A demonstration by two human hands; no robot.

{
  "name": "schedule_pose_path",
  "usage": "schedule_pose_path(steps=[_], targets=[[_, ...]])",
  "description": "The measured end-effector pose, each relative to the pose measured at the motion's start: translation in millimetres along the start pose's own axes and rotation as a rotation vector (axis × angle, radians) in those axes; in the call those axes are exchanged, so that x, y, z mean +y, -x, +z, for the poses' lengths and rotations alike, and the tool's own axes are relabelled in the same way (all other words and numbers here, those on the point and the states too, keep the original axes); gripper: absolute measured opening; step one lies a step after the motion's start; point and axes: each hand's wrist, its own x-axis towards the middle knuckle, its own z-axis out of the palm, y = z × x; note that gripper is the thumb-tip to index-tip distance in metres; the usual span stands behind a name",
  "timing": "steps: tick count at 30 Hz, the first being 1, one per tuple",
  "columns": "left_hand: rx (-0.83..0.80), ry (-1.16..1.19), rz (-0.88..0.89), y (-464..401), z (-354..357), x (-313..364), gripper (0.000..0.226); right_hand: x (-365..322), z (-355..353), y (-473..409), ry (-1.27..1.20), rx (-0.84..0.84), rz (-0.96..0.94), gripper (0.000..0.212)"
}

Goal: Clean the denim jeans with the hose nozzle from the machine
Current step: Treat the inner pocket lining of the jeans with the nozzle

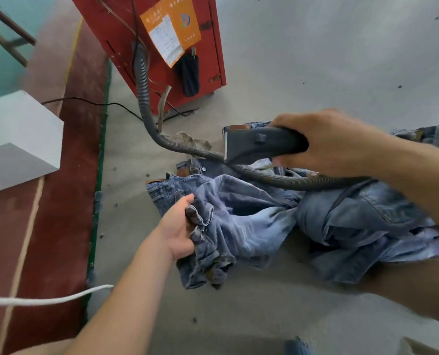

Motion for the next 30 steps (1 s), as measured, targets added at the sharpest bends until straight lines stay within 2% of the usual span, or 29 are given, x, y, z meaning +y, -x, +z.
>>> schedule_pose_path(steps=[2, 7, 10, 12, 15, 17, 21, 25, 27, 30], targets=[[-0.007, 0.009, 0.018, 17.6, -10.0, 0.1, 0.056, -0.7, -2.9, 5.5, -0.013, -0.059, -0.015, 0.032], [-0.144, 0.146, 0.137, 47.5, -11.5, -7.0, 0.058, -31.9, 30.2, 18.8, 0.272, -0.318, -0.092, 0.030], [-0.188, 0.155, 0.121, 53.0, -9.8, -12.9, 0.067, -54.5, 57.7, 20.8, 0.294, -0.317, -0.224, 0.028], [-0.200, 0.118, 0.121, 55.1, -10.4, -16.6, 0.075, -67.4, 67.7, 20.5, 0.214, -0.298, -0.276, 0.029], [-0.197, 0.105, 0.170, 61.5, -13.3, -15.1, 0.079, -69.9, 61.0, 14.4, -0.003, -0.230, -0.229, 0.037], [-0.230, 0.108, 0.177, 69.1, -16.4, -9.4, 0.076, -58.9, 48.6, 6.8, -0.039, -0.157, -0.172, 0.039], [-0.274, 0.138, 0.159, 80.7, -23.9, -8.7, 0.077, -42.2, 32.8, 1.3, 0.158, -0.208, -0.090, 0.036], [-0.343, 0.199, 0.104, 85.5, -23.4, -10.9, 0.099, -65.3, 57.5, 10.6, 0.250, -0.367, -0.179, 0.032], [-0.327, 0.136, 0.131, 87.5, -25.8, -8.3, 0.092, -77.0, 71.2, 10.8, 0.177, -0.333, -0.245, 0.031], [-0.232, 0.001, 0.191, 89.8, -32.1, -5.1, 0.058, -77.5, 67.8, 1.8, -0.063, -0.142, -0.193, 0.035]])
